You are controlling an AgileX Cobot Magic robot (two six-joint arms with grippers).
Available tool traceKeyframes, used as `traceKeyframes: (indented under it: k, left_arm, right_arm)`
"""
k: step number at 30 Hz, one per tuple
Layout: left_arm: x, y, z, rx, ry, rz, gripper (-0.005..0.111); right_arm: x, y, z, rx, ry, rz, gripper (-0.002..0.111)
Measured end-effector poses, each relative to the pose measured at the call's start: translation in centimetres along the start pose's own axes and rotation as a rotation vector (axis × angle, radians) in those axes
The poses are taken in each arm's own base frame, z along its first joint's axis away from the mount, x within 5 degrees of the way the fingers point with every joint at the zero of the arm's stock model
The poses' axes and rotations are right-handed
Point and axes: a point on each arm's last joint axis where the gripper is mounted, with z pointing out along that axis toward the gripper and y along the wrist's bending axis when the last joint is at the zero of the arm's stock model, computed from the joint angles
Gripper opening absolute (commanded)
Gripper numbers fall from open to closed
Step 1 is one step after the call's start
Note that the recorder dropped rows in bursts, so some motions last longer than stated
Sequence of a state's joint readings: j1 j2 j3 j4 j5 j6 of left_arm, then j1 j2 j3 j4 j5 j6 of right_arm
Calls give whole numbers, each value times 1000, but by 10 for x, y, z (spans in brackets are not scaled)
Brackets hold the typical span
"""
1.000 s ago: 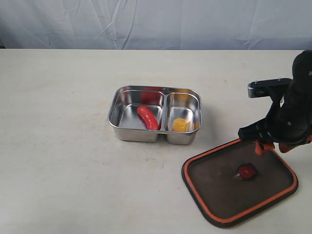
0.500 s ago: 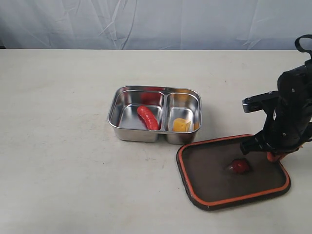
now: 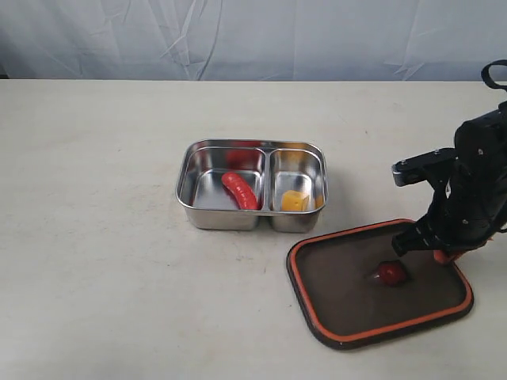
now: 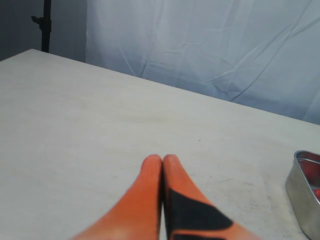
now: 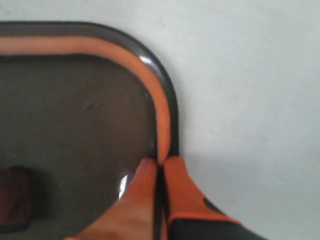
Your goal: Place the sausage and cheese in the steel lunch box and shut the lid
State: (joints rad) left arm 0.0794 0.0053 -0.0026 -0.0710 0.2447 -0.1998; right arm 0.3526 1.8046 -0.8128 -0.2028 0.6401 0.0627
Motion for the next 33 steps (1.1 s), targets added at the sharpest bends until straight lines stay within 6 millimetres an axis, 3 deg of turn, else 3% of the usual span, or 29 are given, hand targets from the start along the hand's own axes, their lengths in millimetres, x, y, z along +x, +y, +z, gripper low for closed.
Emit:
traceKeyframes:
  k: [5, 14, 26, 33]
  left_arm:
    - [0, 0, 0, 0, 0, 0, 0]
    - [0, 0, 0, -5, -1, 22, 0]
    - [-2, 2, 0, -18, -19, 90, 0]
    - [-17, -3, -2, 38, -189, 0, 0]
  right_arm:
    - [8, 0, -10, 0, -20, -13, -1]
    - [23, 15, -51, 8, -157, -76, -1]
    - [26, 30, -68, -4, -247, -128, -1]
    - [28, 28, -83, -3, -326, -121, -1]
